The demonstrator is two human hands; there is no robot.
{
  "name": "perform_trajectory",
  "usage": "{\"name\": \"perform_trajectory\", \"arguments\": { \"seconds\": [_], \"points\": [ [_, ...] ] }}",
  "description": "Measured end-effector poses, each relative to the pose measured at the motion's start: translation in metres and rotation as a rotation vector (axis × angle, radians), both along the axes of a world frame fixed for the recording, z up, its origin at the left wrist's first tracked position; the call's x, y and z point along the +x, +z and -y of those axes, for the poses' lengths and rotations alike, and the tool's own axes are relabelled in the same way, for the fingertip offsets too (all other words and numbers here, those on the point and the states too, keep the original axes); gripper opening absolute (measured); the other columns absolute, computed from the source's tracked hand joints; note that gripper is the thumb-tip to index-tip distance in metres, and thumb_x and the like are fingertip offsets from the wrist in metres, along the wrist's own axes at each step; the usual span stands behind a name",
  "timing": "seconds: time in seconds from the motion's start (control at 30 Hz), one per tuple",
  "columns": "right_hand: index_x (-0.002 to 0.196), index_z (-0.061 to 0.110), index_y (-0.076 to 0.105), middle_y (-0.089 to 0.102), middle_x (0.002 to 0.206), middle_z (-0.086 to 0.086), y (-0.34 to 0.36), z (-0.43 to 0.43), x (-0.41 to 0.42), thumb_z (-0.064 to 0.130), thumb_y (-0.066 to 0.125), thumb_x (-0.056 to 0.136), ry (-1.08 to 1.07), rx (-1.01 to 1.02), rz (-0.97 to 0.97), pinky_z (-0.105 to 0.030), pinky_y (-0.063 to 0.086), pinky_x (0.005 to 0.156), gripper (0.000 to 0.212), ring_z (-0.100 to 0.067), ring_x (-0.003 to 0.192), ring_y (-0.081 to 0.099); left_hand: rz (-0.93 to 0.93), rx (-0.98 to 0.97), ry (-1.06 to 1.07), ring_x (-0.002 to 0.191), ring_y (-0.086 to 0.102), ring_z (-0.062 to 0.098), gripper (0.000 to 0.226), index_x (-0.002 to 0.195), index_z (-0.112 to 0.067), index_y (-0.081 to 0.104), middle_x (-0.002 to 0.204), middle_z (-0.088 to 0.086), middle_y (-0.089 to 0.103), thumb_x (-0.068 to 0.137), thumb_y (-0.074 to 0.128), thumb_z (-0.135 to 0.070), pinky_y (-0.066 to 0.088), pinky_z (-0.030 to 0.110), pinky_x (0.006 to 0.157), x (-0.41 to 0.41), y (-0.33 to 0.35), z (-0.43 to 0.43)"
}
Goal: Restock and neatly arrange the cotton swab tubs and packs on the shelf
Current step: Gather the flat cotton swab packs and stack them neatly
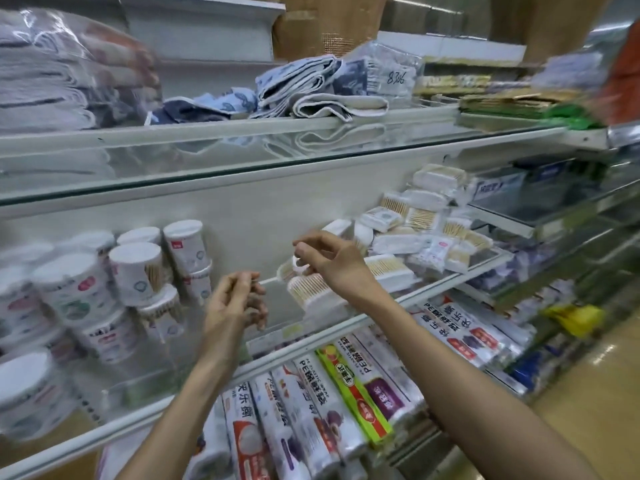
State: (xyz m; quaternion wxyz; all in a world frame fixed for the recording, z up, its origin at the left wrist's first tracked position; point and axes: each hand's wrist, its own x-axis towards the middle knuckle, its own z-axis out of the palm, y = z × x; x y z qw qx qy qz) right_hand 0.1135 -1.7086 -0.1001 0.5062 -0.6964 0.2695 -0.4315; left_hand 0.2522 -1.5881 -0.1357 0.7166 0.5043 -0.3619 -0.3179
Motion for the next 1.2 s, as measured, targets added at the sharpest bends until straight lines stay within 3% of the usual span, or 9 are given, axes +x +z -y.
{"name": "perform_trajectory", "arguments": {
  "seconds": [0.23, 0.37, 0.53, 0.8, 0.9, 1.03, 1.1, 1.2],
  "points": [
    [0.104, 0.009, 0.071, 0.073, 0.093, -0.011, 0.003, 0.041, -0.046, 0.012, 0.064, 0.096, -0.021, -0.004, 0.028, -0.02, 0.055, 0.069, 0.011, -0.013, 0.081, 0.07, 0.021, 0.01, -0.033, 0.065, 0.057, 0.018, 0.018, 0.102, -0.009, 0.063, 0.086, 0.006, 0.062, 0.101, 0.052, -0.023, 0.045, 0.031, 0.054, -0.043, 0.008, 0.038],
    [0.098, 0.015, 0.071, 0.073, 0.083, -0.002, 0.002, 0.077, -0.066, 0.012, 0.065, 0.095, -0.013, -0.022, 0.031, -0.03, 0.058, 0.073, 0.008, -0.016, 0.079, 0.069, 0.029, -0.056, -0.009, 0.061, 0.055, 0.017, 0.019, 0.108, -0.003, 0.06, 0.082, 0.004, 0.059, 0.102, 0.05, -0.018, 0.045, 0.027, 0.047, -0.068, 0.013, 0.072],
    [0.105, 0.008, 0.069, 0.072, 0.085, -0.006, 0.004, 0.117, -0.089, 0.009, 0.062, 0.097, 0.069, -0.074, 0.045, -0.028, 0.058, 0.072, 0.011, -0.014, 0.079, 0.069, 0.048, -0.083, 0.036, 0.062, 0.054, 0.02, 0.014, 0.103, -0.009, 0.063, 0.082, 0.003, 0.06, 0.102, 0.052, -0.017, 0.044, 0.029, 0.048, -0.099, 0.012, 0.111],
    [0.106, 0.013, 0.071, 0.075, 0.093, -0.009, -0.008, 0.148, -0.088, 0.012, 0.062, 0.097, 0.17, -0.031, 0.057, -0.036, 0.059, 0.082, 0.013, -0.018, 0.088, 0.071, 0.08, -0.083, 0.161, 0.064, 0.055, 0.02, 0.012, 0.103, -0.009, 0.063, 0.082, 0.003, 0.062, 0.1, 0.053, -0.014, 0.048, 0.03, 0.052, -0.105, 0.007, 0.123],
    [0.108, 0.011, 0.071, 0.075, 0.093, -0.012, -0.01, 0.148, -0.084, 0.013, 0.062, 0.097, 0.193, -0.021, 0.062, -0.036, 0.059, 0.083, 0.014, -0.022, 0.09, 0.07, 0.311, -0.047, 0.295, 0.075, 0.057, 0.011, 0.008, 0.104, -0.017, 0.063, 0.087, -0.006, 0.063, 0.097, 0.06, -0.018, 0.051, 0.026, 0.065, -0.093, 0.012, 0.12],
    [0.106, 0.011, 0.071, 0.075, 0.09, -0.009, -0.006, 0.146, -0.079, 0.01, 0.062, 0.097, 0.193, -0.008, 0.093, -0.03, 0.058, 0.08, 0.013, -0.02, 0.087, 0.071, 0.984, 0.302, 0.431, 0.11, 0.047, 0.011, 0.041, 0.121, -0.034, 0.053, 0.119, -0.009, 0.051, 0.085, 0.073, -0.034, 0.041, 0.032, 0.094, -0.062, 0.018, 0.129],
    [0.105, 0.011, 0.071, 0.074, 0.089, -0.009, -0.003, 0.144, -0.077, 0.009, 0.062, 0.096, 0.198, -0.002, 0.099, -0.03, 0.059, 0.079, 0.013, -0.019, 0.085, 0.071, 1.088, 0.476, 0.324, 0.123, 0.045, 0.017, 0.059, 0.134, -0.032, 0.047, 0.132, -0.005, 0.049, 0.083, 0.072, -0.045, 0.04, 0.04, 0.105, -0.049, 0.017, 0.137],
    [0.105, 0.01, 0.071, 0.074, 0.088, -0.008, -0.001, 0.142, -0.074, 0.008, 0.063, 0.096, 0.197, 0.008, 0.121, -0.031, 0.059, 0.078, 0.012, -0.019, 0.083, 0.071, 1.137, 0.637, 0.181, 0.127, 0.05, 0.022, 0.067, 0.139, -0.029, 0.042, 0.141, -0.002, 0.05, 0.081, 0.068, -0.049, 0.043, 0.045, 0.104, -0.041, 0.015, 0.145]
  ]
}}
